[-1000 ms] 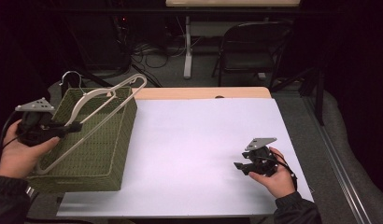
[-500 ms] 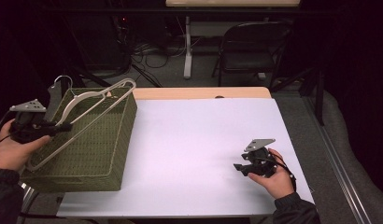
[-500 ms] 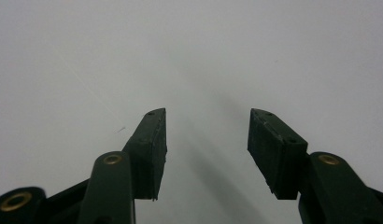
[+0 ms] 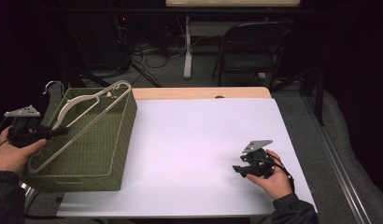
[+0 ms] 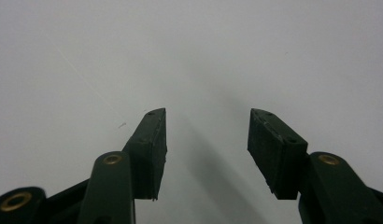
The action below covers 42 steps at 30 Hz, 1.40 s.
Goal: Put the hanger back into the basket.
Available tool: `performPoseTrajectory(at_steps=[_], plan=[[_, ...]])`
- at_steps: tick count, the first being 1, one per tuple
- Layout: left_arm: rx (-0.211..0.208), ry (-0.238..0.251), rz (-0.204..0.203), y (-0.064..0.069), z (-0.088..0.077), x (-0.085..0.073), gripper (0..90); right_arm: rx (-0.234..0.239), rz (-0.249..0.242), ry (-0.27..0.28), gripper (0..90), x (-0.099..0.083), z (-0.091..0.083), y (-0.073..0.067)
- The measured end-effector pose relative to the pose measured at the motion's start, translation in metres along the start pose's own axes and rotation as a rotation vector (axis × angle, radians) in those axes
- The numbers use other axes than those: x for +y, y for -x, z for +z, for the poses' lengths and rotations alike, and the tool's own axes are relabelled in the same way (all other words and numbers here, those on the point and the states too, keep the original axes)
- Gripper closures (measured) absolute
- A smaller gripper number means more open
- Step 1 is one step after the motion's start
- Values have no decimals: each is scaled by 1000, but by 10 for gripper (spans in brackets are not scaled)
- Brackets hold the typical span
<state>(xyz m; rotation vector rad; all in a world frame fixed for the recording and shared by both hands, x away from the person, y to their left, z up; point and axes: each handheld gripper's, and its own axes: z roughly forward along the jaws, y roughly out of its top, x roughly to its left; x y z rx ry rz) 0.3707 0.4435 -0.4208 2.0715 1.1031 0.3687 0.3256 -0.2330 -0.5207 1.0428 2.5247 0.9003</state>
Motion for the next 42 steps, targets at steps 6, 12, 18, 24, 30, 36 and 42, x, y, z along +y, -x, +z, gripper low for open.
performPoseTrajectory(at_steps=[6,12,18,24,30,36,42], plan=[[13,-25,-21,-6,-1,-7,870,1,2,-7,469,-1,0,0],[3,-54,-29,-7,7,-15,870,2,9,8,470,-2,3,0],[1,-110,-19,-6,26,-24,870,0,2,-13,470,-2,3,0],[19,-170,-19,-4,41,-28,869,1,8,-13,470,-3,3,1],[13,-189,-15,-2,45,-28,868,3,10,-4,470,-5,3,1],[31,-220,-27,-3,49,-35,867,2,14,-6,470,-5,2,2],[29,-210,-3,2,48,-32,867,2,16,-12,470,-6,3,2]])
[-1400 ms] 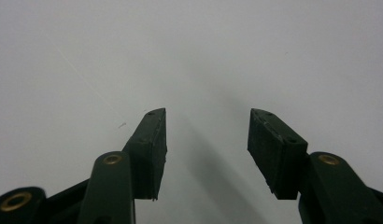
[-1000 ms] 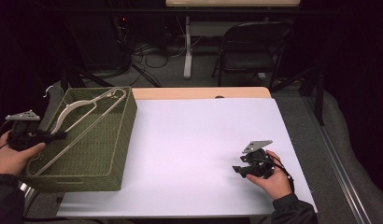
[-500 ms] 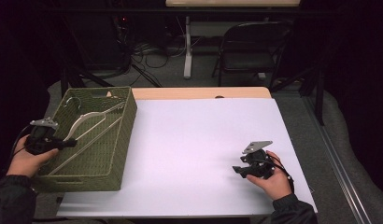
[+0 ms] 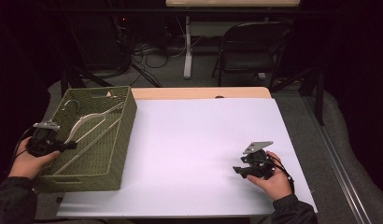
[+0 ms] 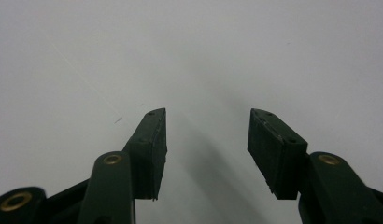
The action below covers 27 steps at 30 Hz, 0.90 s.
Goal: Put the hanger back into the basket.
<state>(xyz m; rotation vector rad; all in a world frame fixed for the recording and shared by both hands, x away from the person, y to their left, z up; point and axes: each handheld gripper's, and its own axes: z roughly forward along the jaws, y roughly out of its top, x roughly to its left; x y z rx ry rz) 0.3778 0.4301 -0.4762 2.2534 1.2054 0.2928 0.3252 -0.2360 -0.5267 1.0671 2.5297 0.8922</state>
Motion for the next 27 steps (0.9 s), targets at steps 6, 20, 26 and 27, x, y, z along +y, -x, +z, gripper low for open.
performPoseTrajectory(at_steps=[6,20,26,27], plan=[[17,-11,-6,2,2,2,844,1,3,15,470,0,1,0],[186,62,-60,4,-17,2,532,1,11,16,469,-1,-1,1],[225,98,-101,10,-36,3,496,1,17,29,470,-2,-1,2],[234,102,-100,11,-38,2,496,1,16,34,470,-2,-1,2]])
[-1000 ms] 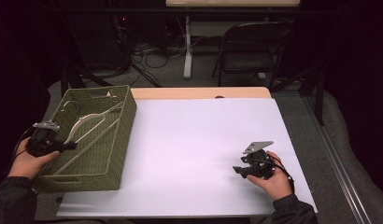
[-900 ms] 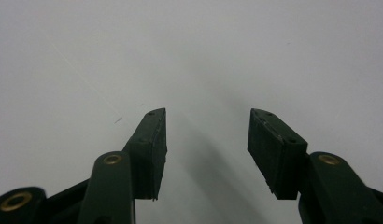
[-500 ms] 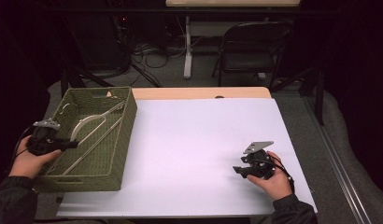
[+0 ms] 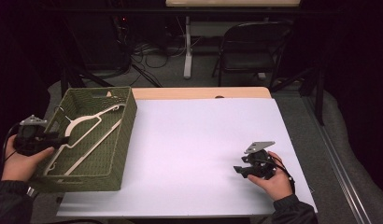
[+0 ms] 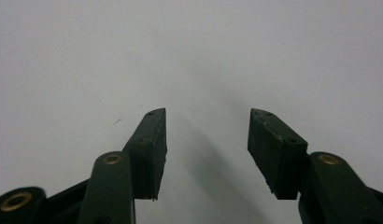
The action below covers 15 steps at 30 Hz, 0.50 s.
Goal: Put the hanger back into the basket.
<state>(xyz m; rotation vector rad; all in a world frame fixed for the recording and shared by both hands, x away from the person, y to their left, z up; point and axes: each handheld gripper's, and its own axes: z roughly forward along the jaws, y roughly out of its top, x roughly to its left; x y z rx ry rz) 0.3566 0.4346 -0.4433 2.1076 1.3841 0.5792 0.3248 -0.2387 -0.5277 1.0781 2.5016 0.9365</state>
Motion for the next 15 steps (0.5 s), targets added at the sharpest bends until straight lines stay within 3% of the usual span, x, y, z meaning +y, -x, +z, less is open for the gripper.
performPoseTrajectory(at_steps=[5,7,10,12,15], plan=[[-13,33,1,7,-11,-1,496,-3,1,-11,470,0,-2,0],[-30,70,2,14,-16,0,491,-3,7,1,469,-1,-1,0],[-61,124,14,33,-25,3,471,-6,9,2,470,-1,-1,1],[-105,160,16,48,-29,6,440,-11,6,-1,469,-1,-3,0],[-143,217,76,79,-38,11,409,-41,-1,43,472,-1,-8,0]])
